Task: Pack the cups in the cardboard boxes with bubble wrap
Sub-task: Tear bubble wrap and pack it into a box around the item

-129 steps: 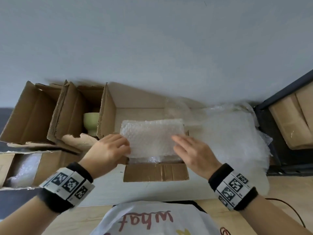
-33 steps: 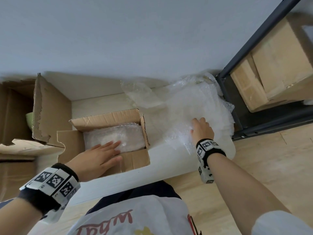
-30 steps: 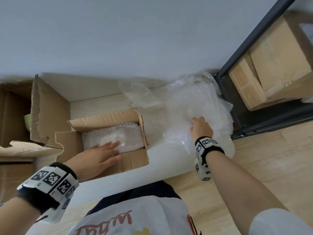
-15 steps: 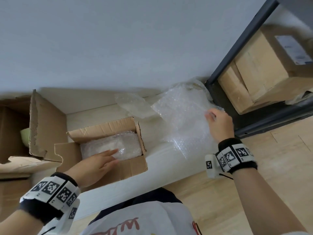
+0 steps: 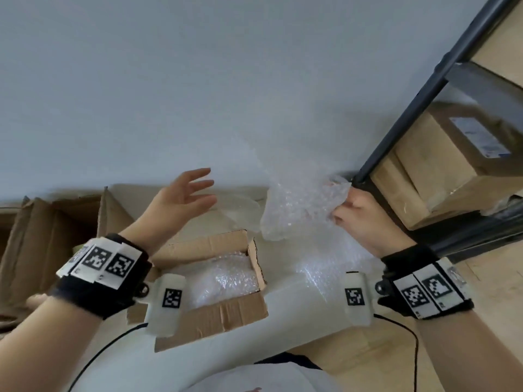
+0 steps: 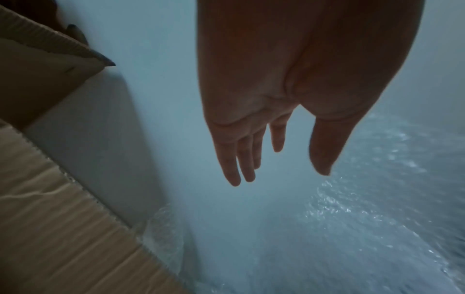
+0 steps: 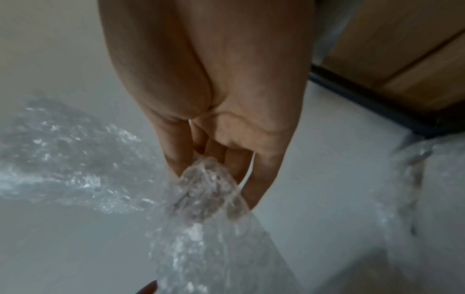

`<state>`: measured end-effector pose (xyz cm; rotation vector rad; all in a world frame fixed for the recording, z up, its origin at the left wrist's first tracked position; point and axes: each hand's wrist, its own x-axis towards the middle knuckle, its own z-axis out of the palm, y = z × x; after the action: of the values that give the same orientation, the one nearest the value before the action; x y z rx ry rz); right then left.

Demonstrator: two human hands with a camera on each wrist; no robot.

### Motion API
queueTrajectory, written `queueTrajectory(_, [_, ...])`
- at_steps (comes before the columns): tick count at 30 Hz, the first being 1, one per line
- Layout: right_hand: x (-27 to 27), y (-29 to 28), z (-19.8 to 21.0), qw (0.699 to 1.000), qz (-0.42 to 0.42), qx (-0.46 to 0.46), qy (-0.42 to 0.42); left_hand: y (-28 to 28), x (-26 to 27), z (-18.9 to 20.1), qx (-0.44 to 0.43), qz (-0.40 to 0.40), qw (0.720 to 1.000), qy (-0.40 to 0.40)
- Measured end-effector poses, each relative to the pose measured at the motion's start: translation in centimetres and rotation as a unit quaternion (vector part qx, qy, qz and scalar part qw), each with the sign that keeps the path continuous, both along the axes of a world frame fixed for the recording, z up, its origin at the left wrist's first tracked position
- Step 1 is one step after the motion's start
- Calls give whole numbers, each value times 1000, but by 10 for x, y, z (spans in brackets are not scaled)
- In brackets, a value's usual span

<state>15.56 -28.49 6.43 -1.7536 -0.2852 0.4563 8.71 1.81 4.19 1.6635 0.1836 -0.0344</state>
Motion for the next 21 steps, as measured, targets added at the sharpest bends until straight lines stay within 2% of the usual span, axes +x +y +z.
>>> queueTrajectory(5, [-2, 25, 2, 978, 138, 133, 87, 8, 9, 4, -55, -4, 995, 80])
queueTrajectory(9, [-2, 37, -1, 952, 194, 171, 161, 11, 6, 1, -154, -43, 977, 139])
queueTrajectory(16, [5, 44, -20, 946, 139, 165, 243, 19, -16, -6, -185, 6, 975, 125])
queueTrajectory(20, [6, 48, -24, 895, 125, 240, 353, 31, -27, -5, -205, 41, 971, 118])
queueTrajectory(21, [5, 49, -25, 895, 119, 244, 354, 34, -30, -4, -211, 50, 969, 116])
